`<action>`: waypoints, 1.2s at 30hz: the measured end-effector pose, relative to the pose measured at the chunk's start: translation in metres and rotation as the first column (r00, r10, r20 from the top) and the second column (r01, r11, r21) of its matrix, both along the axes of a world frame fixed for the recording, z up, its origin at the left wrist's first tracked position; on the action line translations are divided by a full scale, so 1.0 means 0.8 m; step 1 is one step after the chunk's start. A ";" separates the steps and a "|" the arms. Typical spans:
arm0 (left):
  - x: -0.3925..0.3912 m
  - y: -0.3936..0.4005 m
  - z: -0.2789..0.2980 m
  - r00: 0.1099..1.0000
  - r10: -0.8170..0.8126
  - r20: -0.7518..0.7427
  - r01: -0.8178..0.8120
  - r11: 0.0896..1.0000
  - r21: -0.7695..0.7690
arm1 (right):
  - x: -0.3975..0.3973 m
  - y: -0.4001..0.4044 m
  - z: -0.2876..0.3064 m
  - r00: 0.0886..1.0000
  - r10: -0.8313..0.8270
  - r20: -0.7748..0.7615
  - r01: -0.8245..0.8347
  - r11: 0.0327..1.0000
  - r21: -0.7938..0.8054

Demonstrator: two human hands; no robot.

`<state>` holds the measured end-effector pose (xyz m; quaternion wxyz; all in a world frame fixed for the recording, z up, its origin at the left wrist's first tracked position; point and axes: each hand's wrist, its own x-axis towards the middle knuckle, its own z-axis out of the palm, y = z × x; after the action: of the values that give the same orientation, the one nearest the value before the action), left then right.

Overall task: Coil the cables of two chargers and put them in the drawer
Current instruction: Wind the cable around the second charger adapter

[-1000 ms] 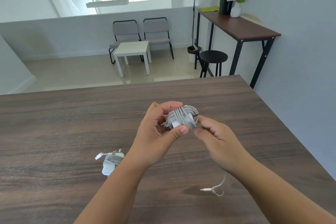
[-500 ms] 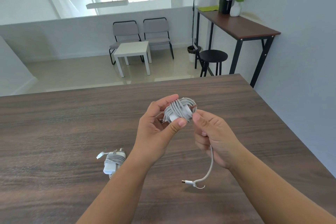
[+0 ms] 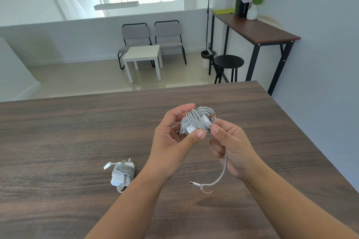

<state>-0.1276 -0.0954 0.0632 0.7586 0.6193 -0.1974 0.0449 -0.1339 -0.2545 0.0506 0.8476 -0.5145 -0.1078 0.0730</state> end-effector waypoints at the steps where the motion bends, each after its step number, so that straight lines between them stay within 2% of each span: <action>1: 0.000 -0.001 0.000 1.000 0.008 -0.001 -0.008 1.000 -0.001 | 0.001 0.001 -0.001 1.000 -0.015 -0.011 0.015 1.000 0.002; 6: 0.000 -0.006 -0.001 1.000 0.015 -0.010 -0.015 1.000 0.017 | 0.001 0.004 -0.007 0.998 -0.054 -0.043 0.056 0.998 0.034; 12: 0.005 0.004 0.003 0.998 -0.038 -0.050 0.042 0.995 0.091 | 0.001 -0.005 -0.008 0.999 -0.047 -0.006 0.046 0.999 -0.023; 18: 0.008 0.013 0.009 0.994 -0.087 -0.066 0.100 0.968 0.229 | -0.001 -0.015 -0.007 0.993 -0.095 0.071 0.107 0.975 -0.196; 24: 0.006 0.007 0.003 0.994 -0.064 -0.088 0.080 0.977 0.198 | -0.001 -0.018 -0.002 0.990 -0.099 0.102 0.123 0.959 -0.255; 27: 0.006 0.005 0.003 0.997 -0.062 -0.034 0.068 0.974 0.217 | -0.007 -0.016 0.002 0.994 -0.077 0.074 0.090 0.976 -0.199; 30: 0.010 0.004 0.002 0.999 -0.022 0.031 0.014 0.966 0.259 | -0.015 -0.008 0.003 0.990 -0.134 0.047 0.141 0.970 -0.198; 32: 0.012 0.003 0.000 0.998 0.008 0.055 -0.021 0.971 0.237 | -0.014 -0.007 -0.002 0.989 -0.151 0.001 0.149 0.974 -0.171; 36: 0.015 0.001 -0.004 0.997 0.040 0.066 -0.051 0.983 0.177 | -0.011 -0.006 -0.006 0.987 -0.160 -0.005 0.154 0.960 -0.232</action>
<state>-0.1155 -0.0949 0.0603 0.6924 0.6874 -0.2097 0.0634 -0.1429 -0.2594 0.0455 0.7864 -0.6154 -0.0474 0.0238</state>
